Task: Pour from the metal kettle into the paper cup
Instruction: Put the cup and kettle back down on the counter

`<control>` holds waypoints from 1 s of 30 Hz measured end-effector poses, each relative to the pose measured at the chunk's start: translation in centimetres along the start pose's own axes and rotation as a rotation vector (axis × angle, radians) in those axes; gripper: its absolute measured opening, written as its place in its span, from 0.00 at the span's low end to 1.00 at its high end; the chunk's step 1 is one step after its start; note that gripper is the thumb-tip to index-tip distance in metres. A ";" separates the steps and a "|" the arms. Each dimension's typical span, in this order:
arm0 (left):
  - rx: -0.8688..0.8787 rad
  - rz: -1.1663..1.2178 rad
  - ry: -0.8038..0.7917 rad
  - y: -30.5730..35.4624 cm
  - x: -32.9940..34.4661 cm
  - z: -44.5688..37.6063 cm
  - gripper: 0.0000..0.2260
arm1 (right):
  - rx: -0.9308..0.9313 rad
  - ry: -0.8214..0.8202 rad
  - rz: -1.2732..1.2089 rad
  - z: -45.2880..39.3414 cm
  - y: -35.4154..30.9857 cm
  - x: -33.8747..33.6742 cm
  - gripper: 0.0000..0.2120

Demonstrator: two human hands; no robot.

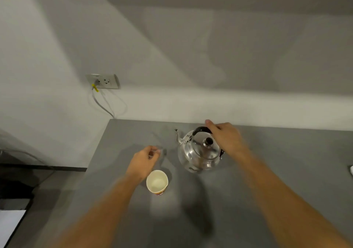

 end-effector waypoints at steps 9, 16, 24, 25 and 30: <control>0.027 -0.097 0.040 1.0 1.2 -3.8 0.16 | 0.076 0.046 0.079 -9.5 2.8 1.5 0.25; 0.027 -0.122 0.021 0.8 1.7 -6.3 0.15 | 0.078 0.012 0.117 -13.6 3.8 3.2 0.23; 0.027 -0.115 0.021 0.8 1.9 -7.0 0.14 | 0.090 -0.001 0.140 -15.2 4.1 4.2 0.23; 0.028 -0.116 0.022 0.7 1.8 -6.9 0.14 | 0.081 0.001 0.145 -15.3 4.1 4.2 0.23; 0.028 -0.096 0.011 0.6 1.6 -6.4 0.13 | 0.055 0.001 0.175 -15.4 3.8 4.5 0.24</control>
Point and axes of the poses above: each hand's wrist, its own z-axis away from the middle knuckle, its own x-axis out of the palm, y = z × x, the point moved 8 cm from there along -z, towards the middle knuckle, and after that the axes turned 9 degrees about -x, right-handed, at the moved point
